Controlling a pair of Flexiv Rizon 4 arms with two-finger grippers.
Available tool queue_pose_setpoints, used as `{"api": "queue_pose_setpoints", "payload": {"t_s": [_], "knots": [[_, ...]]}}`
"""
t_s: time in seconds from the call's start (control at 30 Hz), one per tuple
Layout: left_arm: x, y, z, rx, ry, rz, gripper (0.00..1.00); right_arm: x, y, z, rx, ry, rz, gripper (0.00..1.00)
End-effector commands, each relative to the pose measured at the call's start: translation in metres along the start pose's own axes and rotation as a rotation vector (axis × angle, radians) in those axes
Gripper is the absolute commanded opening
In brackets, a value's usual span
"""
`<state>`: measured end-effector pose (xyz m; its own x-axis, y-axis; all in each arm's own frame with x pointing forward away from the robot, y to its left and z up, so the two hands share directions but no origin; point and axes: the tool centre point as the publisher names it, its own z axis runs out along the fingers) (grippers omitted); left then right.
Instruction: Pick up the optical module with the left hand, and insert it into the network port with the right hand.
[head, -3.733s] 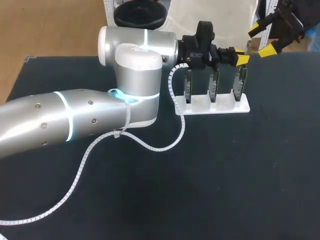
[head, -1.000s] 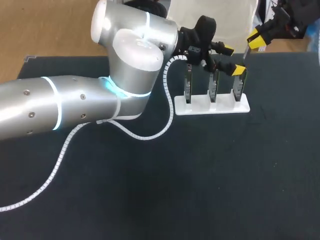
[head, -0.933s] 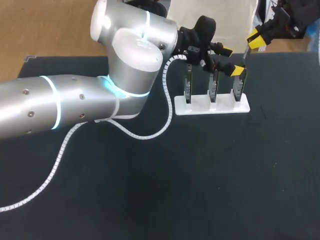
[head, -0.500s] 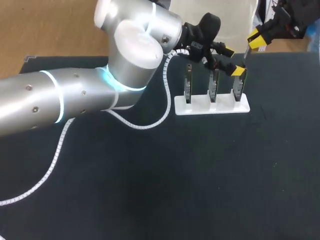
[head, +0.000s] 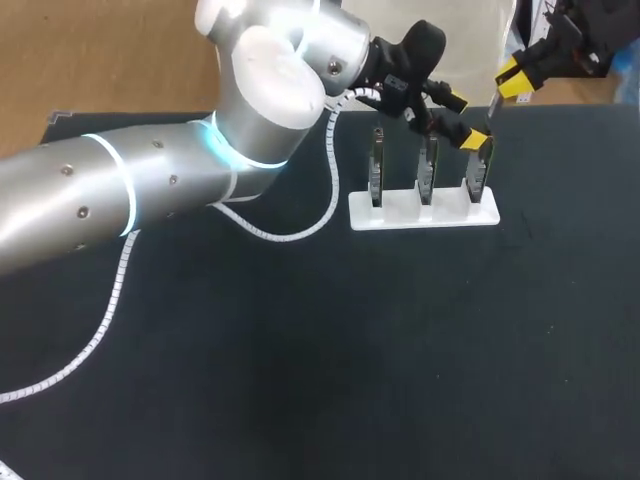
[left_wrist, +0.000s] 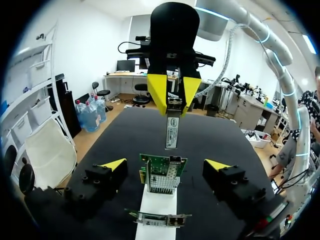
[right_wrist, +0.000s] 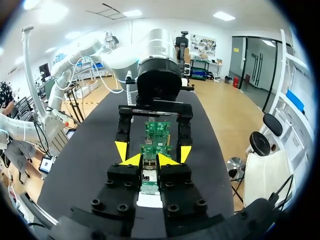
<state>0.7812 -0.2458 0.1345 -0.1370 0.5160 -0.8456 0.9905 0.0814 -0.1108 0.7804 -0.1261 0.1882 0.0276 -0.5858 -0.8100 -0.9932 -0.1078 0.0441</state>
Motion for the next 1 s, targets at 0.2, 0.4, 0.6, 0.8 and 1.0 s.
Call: {"api": "queue_pose_setpoints", "payload": {"t_s": [0.2, 0.4, 0.6, 0.8, 1.0], "knots": [[0.000, -0.004, -0.001, -0.001, 0.005, 0.000, 1.00, -0.002, 0.003, 0.002, 0.005, 0.006, -0.006, 0.00], [-0.002, -0.005, 0.000, 0.007, 0.006, 0.012, 1.00, -0.001, 0.004, 0.001, 0.005, 0.008, -0.006, 0.00], [-0.002, -0.005, 0.000, 0.007, 0.006, 0.012, 1.00, 0.002, 0.004, 0.003, -0.002, 0.029, -0.008, 0.00], [-0.002, -0.005, 0.000, 0.007, 0.006, 0.012, 1.00, 0.004, 0.005, 0.008, -0.007, 0.057, -0.015, 0.00], [-0.002, -0.005, 0.000, 0.007, 0.006, 0.012, 1.00, 0.006, 0.006, 0.012, -0.008, 0.075, -0.017, 0.00]]}}
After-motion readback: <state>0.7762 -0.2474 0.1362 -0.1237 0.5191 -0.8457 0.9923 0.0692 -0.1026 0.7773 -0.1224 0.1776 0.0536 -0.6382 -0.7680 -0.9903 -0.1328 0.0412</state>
